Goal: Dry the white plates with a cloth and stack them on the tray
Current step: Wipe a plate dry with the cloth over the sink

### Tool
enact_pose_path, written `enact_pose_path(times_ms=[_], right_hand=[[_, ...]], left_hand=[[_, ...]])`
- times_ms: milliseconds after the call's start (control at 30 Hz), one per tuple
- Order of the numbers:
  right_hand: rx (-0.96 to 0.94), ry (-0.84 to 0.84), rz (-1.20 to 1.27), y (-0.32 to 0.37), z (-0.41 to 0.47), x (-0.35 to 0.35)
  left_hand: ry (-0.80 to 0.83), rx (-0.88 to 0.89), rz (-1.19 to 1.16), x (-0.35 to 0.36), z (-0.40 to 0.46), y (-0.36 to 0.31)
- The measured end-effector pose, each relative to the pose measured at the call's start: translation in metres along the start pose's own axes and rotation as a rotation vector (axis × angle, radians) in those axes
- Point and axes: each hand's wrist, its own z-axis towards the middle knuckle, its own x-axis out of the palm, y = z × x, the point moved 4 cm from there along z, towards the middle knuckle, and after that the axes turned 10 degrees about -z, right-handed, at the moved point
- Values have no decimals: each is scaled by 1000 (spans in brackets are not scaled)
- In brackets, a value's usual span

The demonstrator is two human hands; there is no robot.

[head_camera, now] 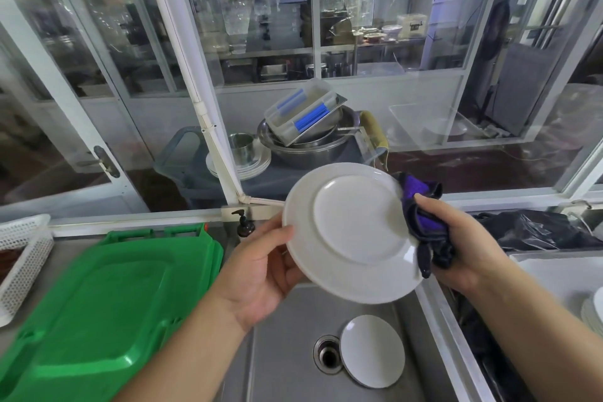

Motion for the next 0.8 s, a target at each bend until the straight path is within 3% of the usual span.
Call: enact_pose_path(times_ms=[133, 400, 600, 800], right_hand=[[12, 12, 43, -1, 1, 2], [-25, -137, 199, -45, 0, 14], [-27, -197, 336, -81, -8, 19], [-20, -213, 306, -61, -9, 4]], left_hand=[[-23, 73, 1, -1, -1, 3], [-115, 210, -91, 12, -7, 24], [-141, 171, -135, 18, -17, 60], [-85, 43, -117, 9, -16, 52]])
